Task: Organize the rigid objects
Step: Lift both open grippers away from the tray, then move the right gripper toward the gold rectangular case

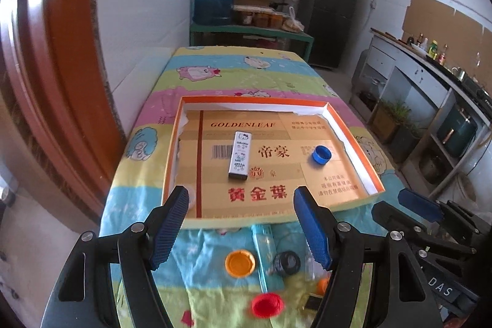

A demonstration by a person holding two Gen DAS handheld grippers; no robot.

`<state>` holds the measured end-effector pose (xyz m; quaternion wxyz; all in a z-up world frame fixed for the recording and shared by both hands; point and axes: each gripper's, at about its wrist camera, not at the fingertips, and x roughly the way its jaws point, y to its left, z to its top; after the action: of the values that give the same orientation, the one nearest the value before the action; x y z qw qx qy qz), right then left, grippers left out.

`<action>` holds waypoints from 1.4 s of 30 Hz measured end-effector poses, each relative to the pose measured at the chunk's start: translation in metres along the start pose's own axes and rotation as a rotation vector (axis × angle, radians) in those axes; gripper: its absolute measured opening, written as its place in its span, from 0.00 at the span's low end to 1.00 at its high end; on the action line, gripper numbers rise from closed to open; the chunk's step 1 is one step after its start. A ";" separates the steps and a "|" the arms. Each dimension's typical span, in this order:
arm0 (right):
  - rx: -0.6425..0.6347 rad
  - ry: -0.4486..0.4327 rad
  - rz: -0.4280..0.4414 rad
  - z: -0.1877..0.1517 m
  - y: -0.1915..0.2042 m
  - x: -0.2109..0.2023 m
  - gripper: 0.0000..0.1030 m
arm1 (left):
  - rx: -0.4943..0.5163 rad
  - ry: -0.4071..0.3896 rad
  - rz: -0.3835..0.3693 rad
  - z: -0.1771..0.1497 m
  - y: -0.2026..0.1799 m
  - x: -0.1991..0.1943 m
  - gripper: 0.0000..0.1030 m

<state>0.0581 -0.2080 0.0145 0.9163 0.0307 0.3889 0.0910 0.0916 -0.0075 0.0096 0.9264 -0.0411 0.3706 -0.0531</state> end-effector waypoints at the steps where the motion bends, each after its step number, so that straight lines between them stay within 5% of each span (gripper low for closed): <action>1: -0.004 -0.004 -0.002 -0.002 0.001 -0.004 0.50 | -0.001 0.000 0.002 -0.002 0.000 -0.004 0.70; 22: -0.034 -0.006 0.006 -0.047 0.016 -0.051 0.50 | 0.009 -0.029 -0.013 -0.041 -0.004 -0.059 0.70; 42: -0.054 0.077 0.041 -0.089 0.019 -0.044 0.50 | -0.036 0.011 -0.020 -0.082 0.017 -0.062 0.70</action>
<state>-0.0384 -0.1989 -0.0136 0.8990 0.0102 0.4208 0.1212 -0.0090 0.0148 -0.0096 0.9229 -0.0613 0.3761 -0.0560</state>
